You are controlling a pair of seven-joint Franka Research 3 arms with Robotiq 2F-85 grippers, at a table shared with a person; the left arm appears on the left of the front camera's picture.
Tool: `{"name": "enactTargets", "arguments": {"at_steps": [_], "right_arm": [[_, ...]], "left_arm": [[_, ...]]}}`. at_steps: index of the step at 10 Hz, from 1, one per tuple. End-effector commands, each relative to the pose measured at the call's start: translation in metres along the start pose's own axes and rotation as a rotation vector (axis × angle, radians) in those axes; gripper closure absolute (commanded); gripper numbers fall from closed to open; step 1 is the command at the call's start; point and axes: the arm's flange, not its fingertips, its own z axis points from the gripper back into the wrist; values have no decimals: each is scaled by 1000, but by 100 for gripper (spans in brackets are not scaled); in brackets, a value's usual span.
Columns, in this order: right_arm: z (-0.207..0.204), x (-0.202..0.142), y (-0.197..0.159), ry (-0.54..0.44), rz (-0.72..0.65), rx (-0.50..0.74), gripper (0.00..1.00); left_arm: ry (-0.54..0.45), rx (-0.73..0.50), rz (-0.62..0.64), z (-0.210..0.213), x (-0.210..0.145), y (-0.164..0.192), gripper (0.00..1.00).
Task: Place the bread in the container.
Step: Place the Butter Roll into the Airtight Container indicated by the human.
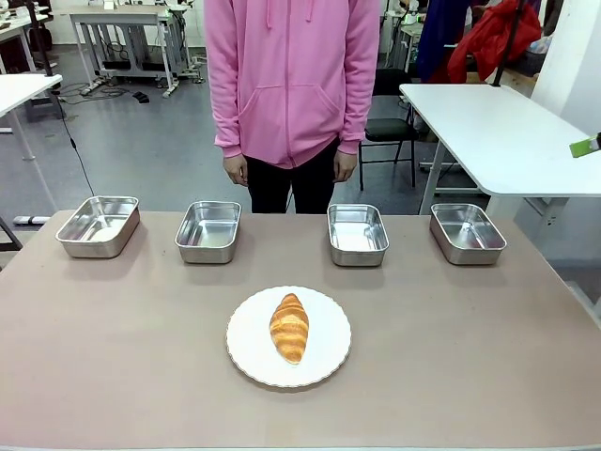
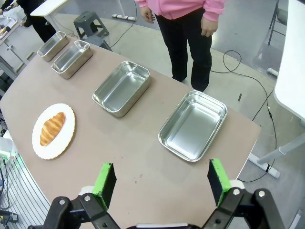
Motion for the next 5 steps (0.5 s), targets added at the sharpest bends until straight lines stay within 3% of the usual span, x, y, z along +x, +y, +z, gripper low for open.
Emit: {"name": "enactTargets", "arguments": {"at_steps": [1, 5], "right_arm": [[-2, 1, -1, -18, 4, 9, 0], [-2, 1, -1, -18, 4, 9, 0]], "left_arm": [[-5, -8, 9, 2, 3, -2, 0], [-5, -8, 9, 2, 3, -2, 0]]}}
